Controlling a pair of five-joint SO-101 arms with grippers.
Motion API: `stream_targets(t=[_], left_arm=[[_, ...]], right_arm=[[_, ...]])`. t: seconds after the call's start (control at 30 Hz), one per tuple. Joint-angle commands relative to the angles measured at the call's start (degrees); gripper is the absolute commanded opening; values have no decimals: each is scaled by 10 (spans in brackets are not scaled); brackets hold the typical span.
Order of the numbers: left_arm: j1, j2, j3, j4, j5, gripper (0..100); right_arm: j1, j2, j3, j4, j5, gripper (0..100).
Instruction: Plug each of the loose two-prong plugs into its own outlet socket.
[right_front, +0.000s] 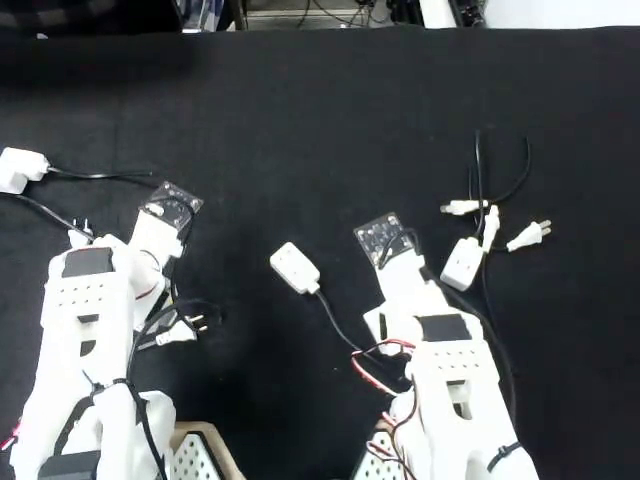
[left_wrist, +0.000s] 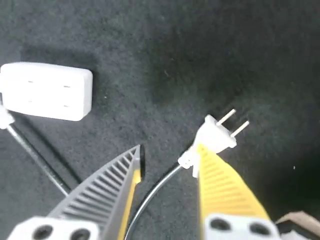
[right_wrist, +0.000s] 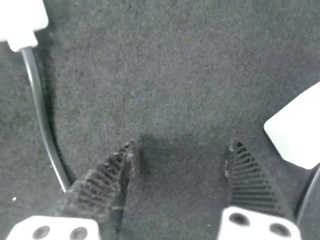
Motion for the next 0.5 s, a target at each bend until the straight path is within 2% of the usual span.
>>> stream_targets(t=[0.0, 0.47], left_arm=[[0, -4, 40, -47, -30, 181], [6, -4, 157, -156, -31, 180]], right_arm=[[-8, -7, -1, -8, -5, 276], [-8, -7, -1, -8, -5, 276]])
